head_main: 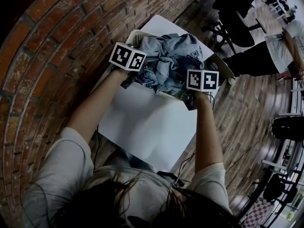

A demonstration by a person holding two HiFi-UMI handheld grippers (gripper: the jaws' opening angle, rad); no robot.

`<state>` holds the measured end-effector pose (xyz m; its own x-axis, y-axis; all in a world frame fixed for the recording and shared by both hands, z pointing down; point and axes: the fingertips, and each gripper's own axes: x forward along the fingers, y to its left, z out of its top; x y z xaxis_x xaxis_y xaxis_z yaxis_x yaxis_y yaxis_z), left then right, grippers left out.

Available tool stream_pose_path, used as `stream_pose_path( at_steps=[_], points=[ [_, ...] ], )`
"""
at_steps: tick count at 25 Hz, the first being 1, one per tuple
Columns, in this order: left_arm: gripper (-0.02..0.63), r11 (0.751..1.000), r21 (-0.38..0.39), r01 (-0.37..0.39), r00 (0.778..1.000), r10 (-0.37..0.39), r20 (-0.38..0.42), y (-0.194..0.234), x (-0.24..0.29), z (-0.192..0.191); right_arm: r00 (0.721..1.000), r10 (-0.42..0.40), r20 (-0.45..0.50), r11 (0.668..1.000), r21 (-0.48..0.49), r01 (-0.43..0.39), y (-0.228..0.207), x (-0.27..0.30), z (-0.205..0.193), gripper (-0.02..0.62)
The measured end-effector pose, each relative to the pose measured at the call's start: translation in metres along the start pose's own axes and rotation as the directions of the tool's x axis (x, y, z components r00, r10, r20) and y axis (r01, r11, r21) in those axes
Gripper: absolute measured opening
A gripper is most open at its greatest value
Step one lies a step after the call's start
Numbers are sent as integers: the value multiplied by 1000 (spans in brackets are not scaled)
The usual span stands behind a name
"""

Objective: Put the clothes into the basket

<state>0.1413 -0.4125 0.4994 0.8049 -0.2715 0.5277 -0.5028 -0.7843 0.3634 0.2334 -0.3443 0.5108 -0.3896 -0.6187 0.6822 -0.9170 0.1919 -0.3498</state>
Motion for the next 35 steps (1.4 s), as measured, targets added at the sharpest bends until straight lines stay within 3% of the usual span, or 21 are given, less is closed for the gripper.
stream_pose_path(
  at_steps=[11,25,32,35],
  points=[
    [377,995,97,-33,999,31,22,-12,-33,21,997,-56,48,998,39,54,-6,-29,-1,385],
    [377,993,79,-88,995,85,42,-28,-73,-3,976,-123,179,992,-8,126,19,-69,3,396],
    [377,989,111,-103,990,91,107,-49,-90,15,935,-239,261,957,-102,273,36,-90,22,396],
    [377,983,146,-109,986,89,137,-61,-95,29,927,-213,309,947,-170,274,55,-102,40,396]
  ],
)
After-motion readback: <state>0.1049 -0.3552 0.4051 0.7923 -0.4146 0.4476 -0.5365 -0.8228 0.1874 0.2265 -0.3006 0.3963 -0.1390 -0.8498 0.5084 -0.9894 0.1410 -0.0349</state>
